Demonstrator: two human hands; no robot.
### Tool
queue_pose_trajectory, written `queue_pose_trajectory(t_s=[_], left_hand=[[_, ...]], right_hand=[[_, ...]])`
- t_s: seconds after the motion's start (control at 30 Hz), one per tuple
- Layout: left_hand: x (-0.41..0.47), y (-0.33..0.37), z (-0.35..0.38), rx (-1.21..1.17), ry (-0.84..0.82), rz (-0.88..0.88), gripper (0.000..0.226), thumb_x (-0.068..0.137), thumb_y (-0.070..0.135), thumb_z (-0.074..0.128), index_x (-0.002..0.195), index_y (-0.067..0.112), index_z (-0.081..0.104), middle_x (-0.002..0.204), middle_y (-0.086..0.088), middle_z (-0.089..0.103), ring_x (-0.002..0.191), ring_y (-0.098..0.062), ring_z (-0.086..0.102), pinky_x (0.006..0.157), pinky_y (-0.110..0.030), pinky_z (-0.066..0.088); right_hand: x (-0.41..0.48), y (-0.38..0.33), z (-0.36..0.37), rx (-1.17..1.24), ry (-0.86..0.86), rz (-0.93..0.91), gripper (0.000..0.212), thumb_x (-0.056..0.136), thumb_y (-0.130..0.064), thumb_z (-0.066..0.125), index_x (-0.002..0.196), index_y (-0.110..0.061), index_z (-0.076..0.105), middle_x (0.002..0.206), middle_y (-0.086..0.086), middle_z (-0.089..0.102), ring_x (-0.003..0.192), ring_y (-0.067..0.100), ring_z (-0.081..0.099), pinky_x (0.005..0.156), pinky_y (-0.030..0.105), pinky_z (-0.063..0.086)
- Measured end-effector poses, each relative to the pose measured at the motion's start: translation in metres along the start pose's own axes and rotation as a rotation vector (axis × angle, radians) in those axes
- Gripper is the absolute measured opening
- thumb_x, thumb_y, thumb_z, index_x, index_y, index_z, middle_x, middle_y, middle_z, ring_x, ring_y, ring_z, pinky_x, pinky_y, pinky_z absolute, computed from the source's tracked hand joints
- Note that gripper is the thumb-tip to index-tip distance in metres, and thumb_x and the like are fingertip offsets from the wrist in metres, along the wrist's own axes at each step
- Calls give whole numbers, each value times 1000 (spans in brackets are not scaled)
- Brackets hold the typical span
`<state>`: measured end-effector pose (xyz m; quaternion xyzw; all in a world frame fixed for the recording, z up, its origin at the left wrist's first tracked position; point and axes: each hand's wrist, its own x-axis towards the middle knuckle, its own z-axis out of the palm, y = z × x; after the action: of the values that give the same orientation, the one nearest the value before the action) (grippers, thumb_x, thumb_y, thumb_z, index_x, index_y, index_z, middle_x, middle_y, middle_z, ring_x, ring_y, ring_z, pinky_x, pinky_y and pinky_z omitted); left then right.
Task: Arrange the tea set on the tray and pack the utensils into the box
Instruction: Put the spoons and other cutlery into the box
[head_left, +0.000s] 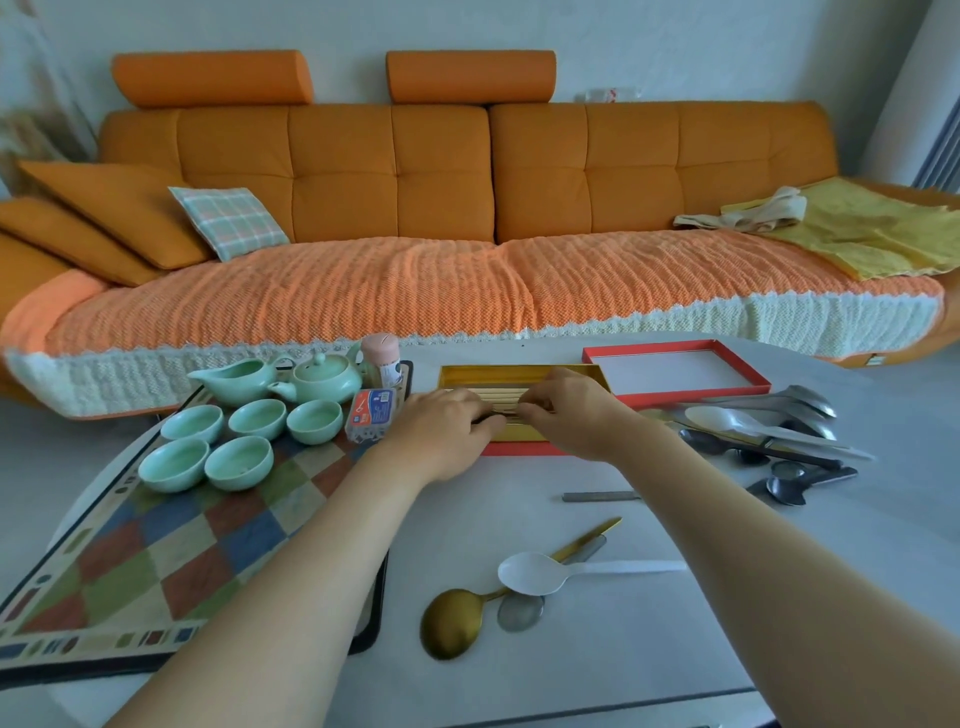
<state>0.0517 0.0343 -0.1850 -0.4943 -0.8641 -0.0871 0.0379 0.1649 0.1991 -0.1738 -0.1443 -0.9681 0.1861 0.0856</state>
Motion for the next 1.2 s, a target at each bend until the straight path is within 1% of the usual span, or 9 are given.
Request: queue_pose_trajectory(t_s=[0.17, 0.27, 0.33, 0.43, 0.57, 0.7, 0.8, 0.93, 1.2], left_hand=[[-2, 5, 0, 12, -36, 7, 54, 98, 61, 22, 135, 35, 52, 144, 8, 51, 133, -18, 42, 113, -44, 19], [-8, 11, -4, 42, -1, 43, 57, 99, 59, 32, 147, 29, 40, 154, 5, 38, 141, -18, 31, 117, -43, 14], [-13, 16, -9, 42, 104, 106, 51, 97, 52, 43, 141, 26, 47, 142, 4, 46, 133, -19, 38, 109, -38, 24], [-25, 29, -20, -63, 250, 207, 24, 92, 40, 58, 110, 25, 61, 108, 8, 55, 106, -16, 50, 86, -29, 33], [-50, 49, -38, -272, 52, 172, 12, 89, 41, 60, 86, 30, 59, 86, 14, 57, 82, -12, 57, 62, -22, 37], [-68, 60, -46, -299, -294, 100, 35, 75, 67, 64, 87, 35, 63, 88, 15, 62, 81, -7, 58, 70, -29, 50], [-76, 63, -45, -254, -432, 92, 46, 64, 73, 70, 92, 37, 62, 92, 16, 61, 84, -6, 59, 74, -32, 53], [-76, 61, -41, -206, -397, 137, 29, 72, 60, 73, 86, 35, 67, 91, 17, 63, 84, -3, 59, 74, -30, 56], [-65, 43, -30, -265, -347, 97, 3, 87, 36, 70, 86, 34, 68, 90, 17, 67, 85, -3, 61, 71, -24, 51]], right_hand=[[-15, -6, -4, -91, -68, -59, 42, 100, -46, 37, 104, -22, 71, 98, -1, 64, 92, 15, 57, 86, 43, 50], [-26, -6, -7, -90, -112, -38, 44, 99, -49, 37, 128, -28, 62, 123, -4, 65, 111, 18, 57, 98, 39, 46], [-34, -5, -11, -68, -42, -76, 44, 98, -44, 46, 138, -28, 56, 138, -5, 57, 126, 18, 50, 107, 38, 39], [-46, -6, -20, -65, 173, -245, 30, 89, -25, 63, 118, -23, 70, 119, -2, 62, 113, 18, 53, 101, 35, 43], [-71, -21, -38, -37, 54, -251, 13, 85, -24, 64, 91, -25, 75, 88, -13, 67, 83, 5, 61, 75, 29, 55], [-96, -27, -41, -10, -345, -110, 15, 78, -44, 76, 87, -32, 74, 82, -18, 69, 80, 1, 62, 72, 22, 50], [-103, -24, -39, 15, -460, -61, 22, 74, -47, 81, 88, -32, 75, 82, -18, 69, 82, 2, 63, 78, 24, 51], [-106, -22, -37, 27, -430, -76, 9, 83, -37, 72, 90, -32, 75, 85, -19, 69, 85, 2, 63, 84, 26, 52], [-104, -24, -37, 16, -448, -61, 29, 76, -50, 79, 95, -30, 73, 89, -17, 67, 90, 5, 61, 81, 25, 50]])
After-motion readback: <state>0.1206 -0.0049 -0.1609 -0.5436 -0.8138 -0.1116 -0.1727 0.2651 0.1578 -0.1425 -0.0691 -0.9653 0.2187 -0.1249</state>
